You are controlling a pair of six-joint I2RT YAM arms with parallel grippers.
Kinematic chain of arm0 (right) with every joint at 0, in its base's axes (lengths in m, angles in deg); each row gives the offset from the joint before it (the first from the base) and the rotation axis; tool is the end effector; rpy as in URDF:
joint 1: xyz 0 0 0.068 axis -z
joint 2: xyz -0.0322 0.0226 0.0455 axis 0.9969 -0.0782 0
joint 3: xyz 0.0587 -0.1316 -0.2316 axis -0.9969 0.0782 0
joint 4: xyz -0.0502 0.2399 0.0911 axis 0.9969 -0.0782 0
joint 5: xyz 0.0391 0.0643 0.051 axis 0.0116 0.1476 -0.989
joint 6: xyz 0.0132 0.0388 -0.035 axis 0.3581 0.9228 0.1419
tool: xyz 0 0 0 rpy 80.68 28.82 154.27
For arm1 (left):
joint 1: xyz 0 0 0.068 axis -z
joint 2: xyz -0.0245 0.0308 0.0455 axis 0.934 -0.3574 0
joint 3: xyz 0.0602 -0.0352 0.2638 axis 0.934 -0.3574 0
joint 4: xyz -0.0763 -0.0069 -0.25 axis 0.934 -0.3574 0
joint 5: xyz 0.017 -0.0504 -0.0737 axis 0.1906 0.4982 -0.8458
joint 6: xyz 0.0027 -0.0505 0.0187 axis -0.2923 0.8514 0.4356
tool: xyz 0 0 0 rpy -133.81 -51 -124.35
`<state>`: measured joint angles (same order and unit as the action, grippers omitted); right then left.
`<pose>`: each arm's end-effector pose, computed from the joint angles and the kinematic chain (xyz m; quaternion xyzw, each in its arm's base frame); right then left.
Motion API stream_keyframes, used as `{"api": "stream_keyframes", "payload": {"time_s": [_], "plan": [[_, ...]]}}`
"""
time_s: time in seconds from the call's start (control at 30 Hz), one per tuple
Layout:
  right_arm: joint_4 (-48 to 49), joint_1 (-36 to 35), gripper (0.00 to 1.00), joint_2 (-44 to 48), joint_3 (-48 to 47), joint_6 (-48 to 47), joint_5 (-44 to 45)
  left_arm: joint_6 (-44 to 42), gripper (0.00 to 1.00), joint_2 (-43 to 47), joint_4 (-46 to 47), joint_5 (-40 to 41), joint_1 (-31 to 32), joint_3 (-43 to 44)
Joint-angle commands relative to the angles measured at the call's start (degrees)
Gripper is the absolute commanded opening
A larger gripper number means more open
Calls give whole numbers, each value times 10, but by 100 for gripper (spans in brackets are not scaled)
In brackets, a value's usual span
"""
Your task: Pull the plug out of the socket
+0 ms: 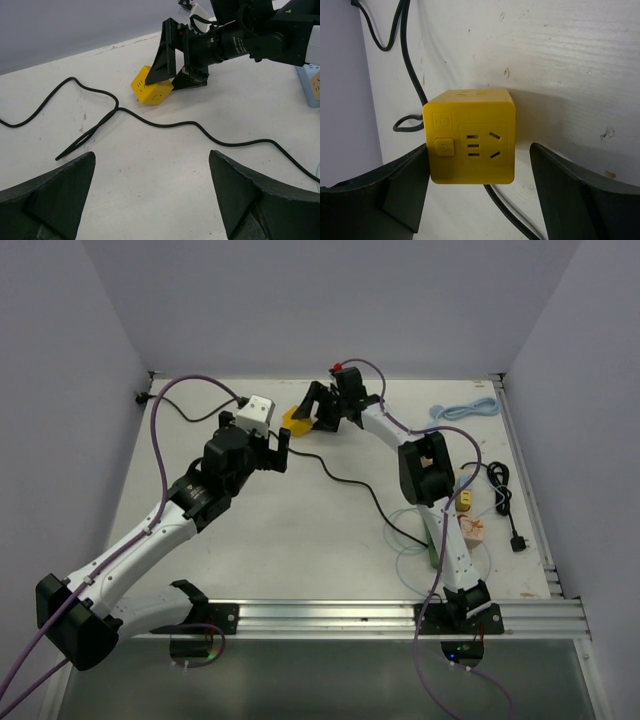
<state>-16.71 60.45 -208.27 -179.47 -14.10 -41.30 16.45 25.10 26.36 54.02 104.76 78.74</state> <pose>0.5156 0.2575 0.1601 0.0519 0.8778 0.4058 0.2492 0.2108 -0.1374 0.3421 0.1098 0.7942 -0.0853 0.5915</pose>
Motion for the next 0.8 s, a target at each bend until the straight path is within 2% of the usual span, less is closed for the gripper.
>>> {"api": "stream_keyframes", "payload": {"time_s": [0.0, 0.17, 0.4, 0.57, 0.77], "plan": [[-39, 10, 79, 31, 23, -8, 23, -17, 100, 6, 5, 12, 1, 3], [-6, 32, 77, 71, 88, 3, 13, -18, 100, 1, 4, 8, 2, 5], [-13, 41, 78, 97, 102, -26, -6, -20, 100, 0, 3, 14, 2, 4], [-37, 46, 82, 134, 93, -66, -15, -22, 100, 0, 5, 19, 2, 2], [-103, 80, 84, 239, 115, -113, 14, -13, 100, -15, -1, 13, 1, 15]]}}
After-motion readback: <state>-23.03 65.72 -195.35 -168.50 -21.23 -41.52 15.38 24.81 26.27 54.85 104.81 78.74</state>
